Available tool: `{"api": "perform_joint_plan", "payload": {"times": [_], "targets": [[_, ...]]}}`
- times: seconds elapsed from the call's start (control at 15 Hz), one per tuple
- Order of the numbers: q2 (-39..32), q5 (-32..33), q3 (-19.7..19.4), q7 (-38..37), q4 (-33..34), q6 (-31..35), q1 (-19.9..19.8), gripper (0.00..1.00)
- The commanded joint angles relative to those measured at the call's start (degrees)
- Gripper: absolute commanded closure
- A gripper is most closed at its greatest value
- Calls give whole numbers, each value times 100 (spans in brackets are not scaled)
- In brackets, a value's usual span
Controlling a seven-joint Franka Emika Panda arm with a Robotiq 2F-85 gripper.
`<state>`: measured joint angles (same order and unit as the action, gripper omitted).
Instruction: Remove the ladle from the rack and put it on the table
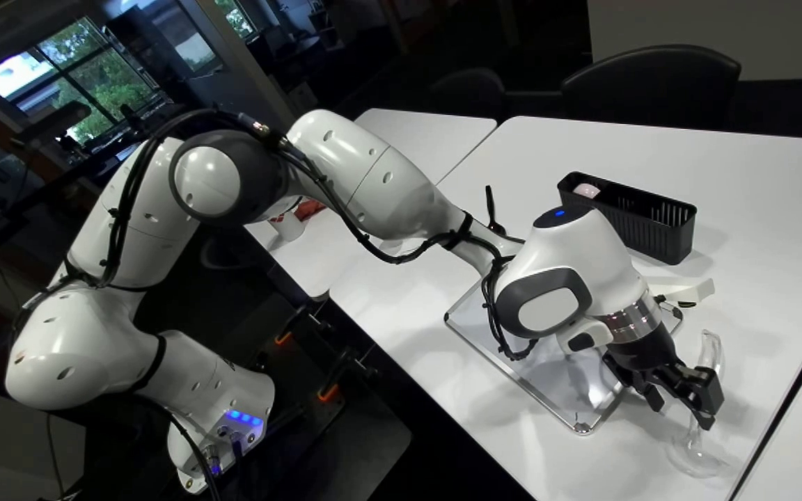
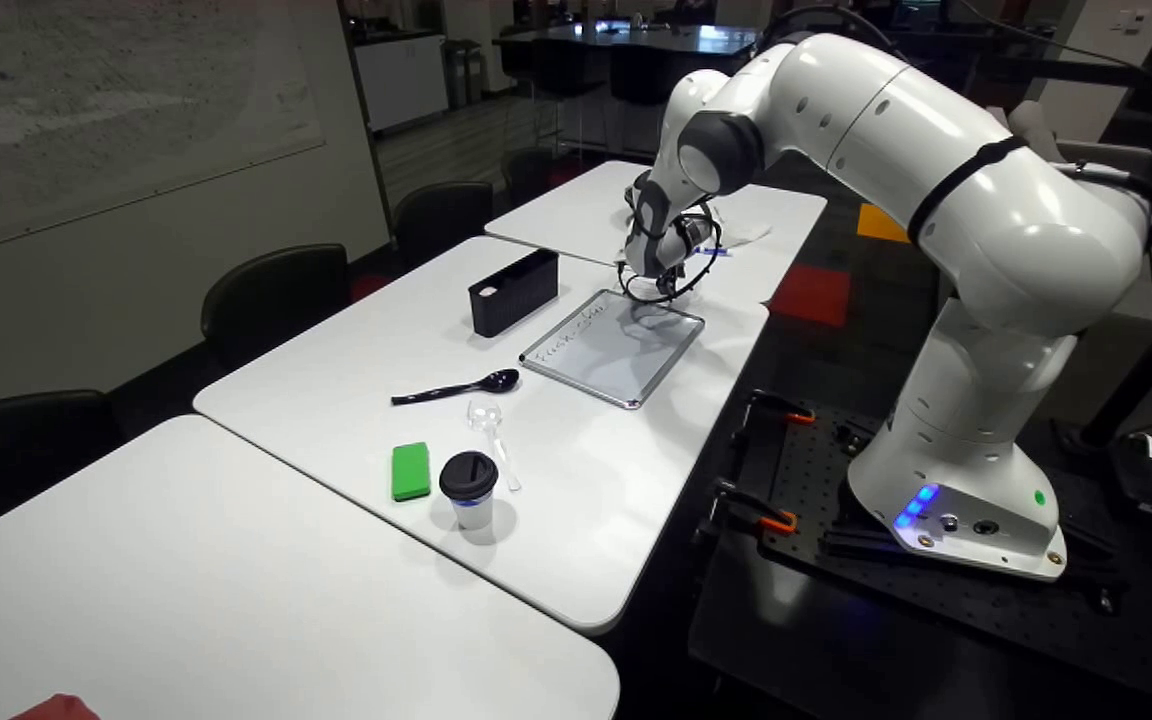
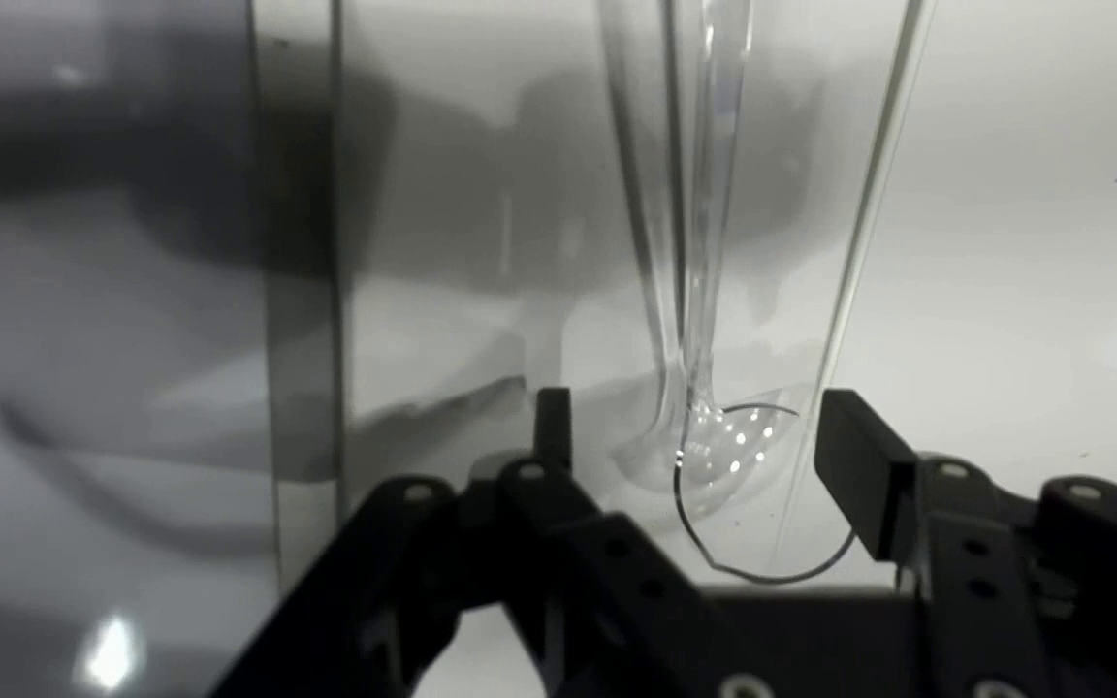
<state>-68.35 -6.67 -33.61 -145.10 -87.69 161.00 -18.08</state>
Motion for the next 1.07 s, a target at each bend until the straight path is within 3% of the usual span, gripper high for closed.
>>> {"api": "perform_joint_plan", "payload": {"times": [0.0, 0.27, 0.6, 1.0], "targets": [[504, -22, -47, 302, -461, 164, 124, 1], [1126, 33, -162, 664, -878, -167, 306, 0], [2097, 78, 20, 1673, -1603, 184, 468, 0], [3245, 152, -324, 1968, -2453, -112, 1155, 0]]}}
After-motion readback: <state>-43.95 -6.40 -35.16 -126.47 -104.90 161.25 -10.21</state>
